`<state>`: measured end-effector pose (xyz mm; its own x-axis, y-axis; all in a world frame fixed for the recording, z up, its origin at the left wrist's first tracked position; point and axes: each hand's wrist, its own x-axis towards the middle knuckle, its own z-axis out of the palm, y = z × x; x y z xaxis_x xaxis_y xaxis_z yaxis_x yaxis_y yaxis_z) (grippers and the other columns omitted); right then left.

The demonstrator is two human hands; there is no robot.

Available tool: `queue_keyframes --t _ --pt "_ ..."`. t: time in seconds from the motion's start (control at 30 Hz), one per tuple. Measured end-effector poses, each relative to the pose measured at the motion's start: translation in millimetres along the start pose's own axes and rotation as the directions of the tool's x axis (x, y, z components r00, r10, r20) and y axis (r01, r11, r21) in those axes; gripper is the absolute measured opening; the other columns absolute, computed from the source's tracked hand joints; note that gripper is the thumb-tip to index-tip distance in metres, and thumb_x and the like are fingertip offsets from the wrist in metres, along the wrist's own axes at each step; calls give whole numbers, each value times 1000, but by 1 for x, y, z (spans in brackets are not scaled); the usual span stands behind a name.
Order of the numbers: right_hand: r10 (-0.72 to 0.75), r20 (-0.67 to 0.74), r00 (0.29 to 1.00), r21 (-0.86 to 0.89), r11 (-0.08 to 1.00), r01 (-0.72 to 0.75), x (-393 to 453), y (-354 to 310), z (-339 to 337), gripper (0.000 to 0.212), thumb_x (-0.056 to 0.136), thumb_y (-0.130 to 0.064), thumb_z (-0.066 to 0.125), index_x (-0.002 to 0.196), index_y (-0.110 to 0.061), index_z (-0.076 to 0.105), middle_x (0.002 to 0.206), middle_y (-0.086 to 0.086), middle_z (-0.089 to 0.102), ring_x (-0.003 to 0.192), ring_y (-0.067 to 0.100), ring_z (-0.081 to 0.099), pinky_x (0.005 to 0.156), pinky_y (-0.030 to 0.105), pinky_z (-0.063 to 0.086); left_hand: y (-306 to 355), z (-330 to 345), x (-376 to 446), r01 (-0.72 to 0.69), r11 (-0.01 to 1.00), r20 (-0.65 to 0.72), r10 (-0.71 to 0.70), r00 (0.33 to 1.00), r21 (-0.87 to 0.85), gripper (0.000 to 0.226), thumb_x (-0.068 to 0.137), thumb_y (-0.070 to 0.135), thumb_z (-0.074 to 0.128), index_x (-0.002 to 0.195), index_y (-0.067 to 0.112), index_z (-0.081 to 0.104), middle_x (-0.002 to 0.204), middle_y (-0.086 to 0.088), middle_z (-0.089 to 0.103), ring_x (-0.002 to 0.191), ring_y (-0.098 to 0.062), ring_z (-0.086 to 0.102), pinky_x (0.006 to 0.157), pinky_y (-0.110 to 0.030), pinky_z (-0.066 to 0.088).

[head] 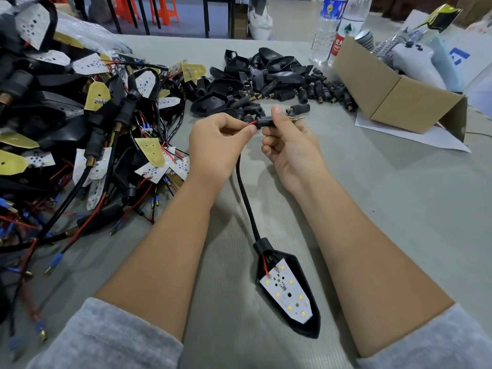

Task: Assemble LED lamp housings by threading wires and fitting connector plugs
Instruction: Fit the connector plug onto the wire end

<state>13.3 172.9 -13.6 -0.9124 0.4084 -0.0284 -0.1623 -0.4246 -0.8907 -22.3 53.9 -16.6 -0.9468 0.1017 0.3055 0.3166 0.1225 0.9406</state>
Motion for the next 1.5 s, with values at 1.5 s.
queue_keyframes --t 1.5 --pt "-14 -33 999 21 1000 15 0 0 1 21 93 -20 66 80 -13 51 61 2 53 48 10 44 48 20 41 2 2 -4 -67 977 20 64 998 203 10 89 24 68 82 22 74 69 7 69 69 -14 66 74 -39 56"
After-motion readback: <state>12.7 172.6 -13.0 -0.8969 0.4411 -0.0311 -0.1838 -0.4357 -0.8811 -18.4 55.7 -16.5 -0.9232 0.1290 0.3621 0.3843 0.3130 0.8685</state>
